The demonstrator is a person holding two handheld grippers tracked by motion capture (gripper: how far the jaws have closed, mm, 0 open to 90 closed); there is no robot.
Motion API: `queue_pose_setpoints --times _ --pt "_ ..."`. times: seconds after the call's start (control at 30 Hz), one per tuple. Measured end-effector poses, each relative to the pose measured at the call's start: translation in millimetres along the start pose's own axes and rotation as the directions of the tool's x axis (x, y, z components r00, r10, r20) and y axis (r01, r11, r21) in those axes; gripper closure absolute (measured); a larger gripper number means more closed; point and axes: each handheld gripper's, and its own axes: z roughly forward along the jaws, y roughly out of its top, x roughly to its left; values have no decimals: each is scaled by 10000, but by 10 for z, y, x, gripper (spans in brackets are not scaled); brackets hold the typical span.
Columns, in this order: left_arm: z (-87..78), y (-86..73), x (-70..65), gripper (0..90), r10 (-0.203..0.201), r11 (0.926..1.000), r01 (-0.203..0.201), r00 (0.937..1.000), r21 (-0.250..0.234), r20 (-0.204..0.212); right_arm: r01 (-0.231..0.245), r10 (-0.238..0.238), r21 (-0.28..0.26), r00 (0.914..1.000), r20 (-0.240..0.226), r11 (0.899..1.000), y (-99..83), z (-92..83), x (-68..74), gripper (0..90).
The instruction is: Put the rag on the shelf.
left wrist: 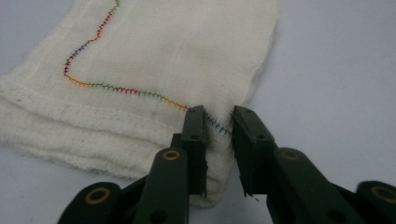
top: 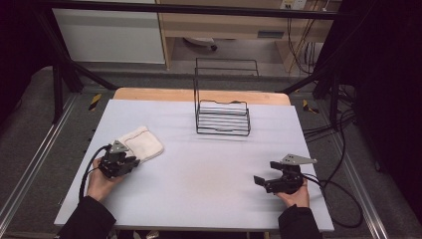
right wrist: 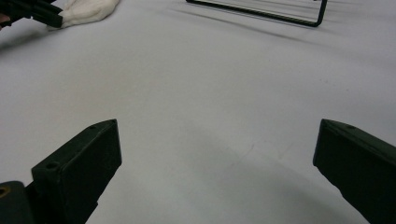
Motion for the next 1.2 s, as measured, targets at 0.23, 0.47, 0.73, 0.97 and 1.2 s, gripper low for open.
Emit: queue_pose_setpoints --times 0.23,0.47,0.73,0.97,1.2 --pt "12 55 -80 826 391 9985 -362 9967 420 -713 -32 32 -31 10000 12 10000 0 -3 1 16" --pt "-27 48 -49 849 321 9992 -310 9983 241 -483 1 -1 -4 10000 -34 10000 1 3 -2 17" --pt "-115 77 -89 852 -233 9997 234 9996 -44 162 -11 11 -16 10000 -86 10000 1 -2 -1 18" --pt "-116 178 -327 852 -142 9997 154 9981 -188 602 -21 21 9 9999 -118 10000 2 3 0 19" --pt "-73 231 -522 853 -448 9986 474 9938 -226 1020 -28 28 -7 9999 -151 10000 2 3 1 21"
